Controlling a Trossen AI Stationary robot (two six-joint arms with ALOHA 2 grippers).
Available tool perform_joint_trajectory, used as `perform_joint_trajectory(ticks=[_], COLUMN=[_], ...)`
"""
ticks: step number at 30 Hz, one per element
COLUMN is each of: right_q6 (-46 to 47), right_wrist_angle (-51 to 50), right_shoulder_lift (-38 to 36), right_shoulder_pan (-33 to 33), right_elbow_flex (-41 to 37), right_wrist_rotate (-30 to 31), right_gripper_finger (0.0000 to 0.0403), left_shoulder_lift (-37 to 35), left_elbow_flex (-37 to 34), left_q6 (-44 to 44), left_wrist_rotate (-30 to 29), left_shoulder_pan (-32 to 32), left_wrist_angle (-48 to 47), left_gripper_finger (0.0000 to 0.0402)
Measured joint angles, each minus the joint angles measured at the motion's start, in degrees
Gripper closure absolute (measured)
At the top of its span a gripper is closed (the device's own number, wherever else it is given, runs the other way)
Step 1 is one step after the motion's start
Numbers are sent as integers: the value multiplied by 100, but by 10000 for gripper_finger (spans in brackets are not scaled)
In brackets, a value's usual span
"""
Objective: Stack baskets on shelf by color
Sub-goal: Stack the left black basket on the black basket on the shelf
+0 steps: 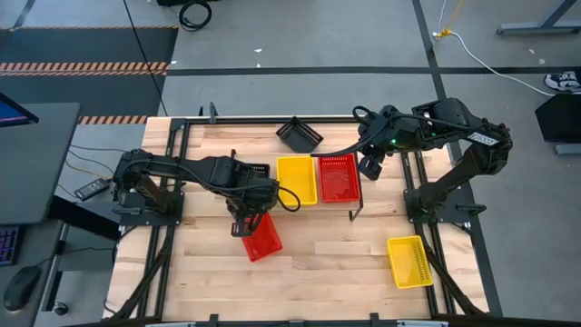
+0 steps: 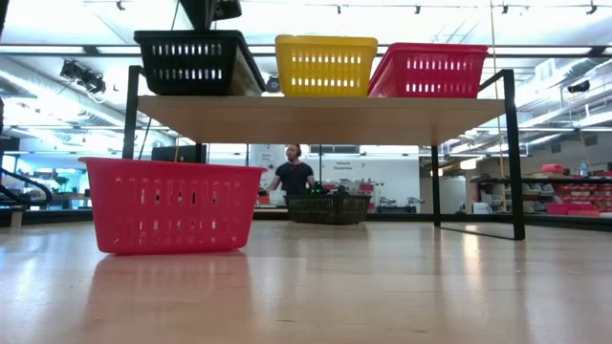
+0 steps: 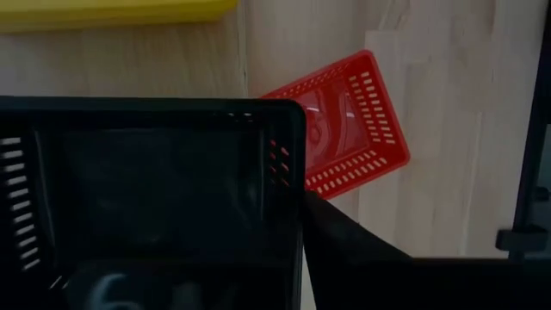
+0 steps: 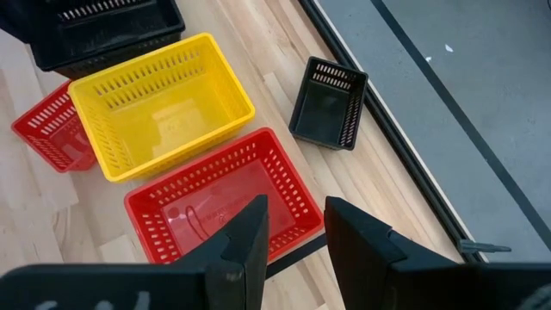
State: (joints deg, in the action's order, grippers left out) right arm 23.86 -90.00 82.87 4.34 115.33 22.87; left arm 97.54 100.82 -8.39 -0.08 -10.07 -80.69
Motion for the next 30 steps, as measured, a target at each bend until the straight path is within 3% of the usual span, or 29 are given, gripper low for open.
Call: perform_joint_trajectory(ticks=[18, 30], right_q6=[61, 50], right_wrist_angle=[7, 4], right_shoulder_lift=[0, 0], right_shoulder_pan=[0, 0], right_elbow_flex=[0, 0], right_wrist_rotate=[-27, -34], right_gripper_finger=[283, 283], left_shoulder_lift=[0, 0], left_elbow_flex=[0, 0], left_q6=[158, 170], left_wrist_rotate=[-160, -162], left_shoulder_pan=[318, 175], left_wrist_angle=[24, 55], left_gripper_finger=[397, 367])
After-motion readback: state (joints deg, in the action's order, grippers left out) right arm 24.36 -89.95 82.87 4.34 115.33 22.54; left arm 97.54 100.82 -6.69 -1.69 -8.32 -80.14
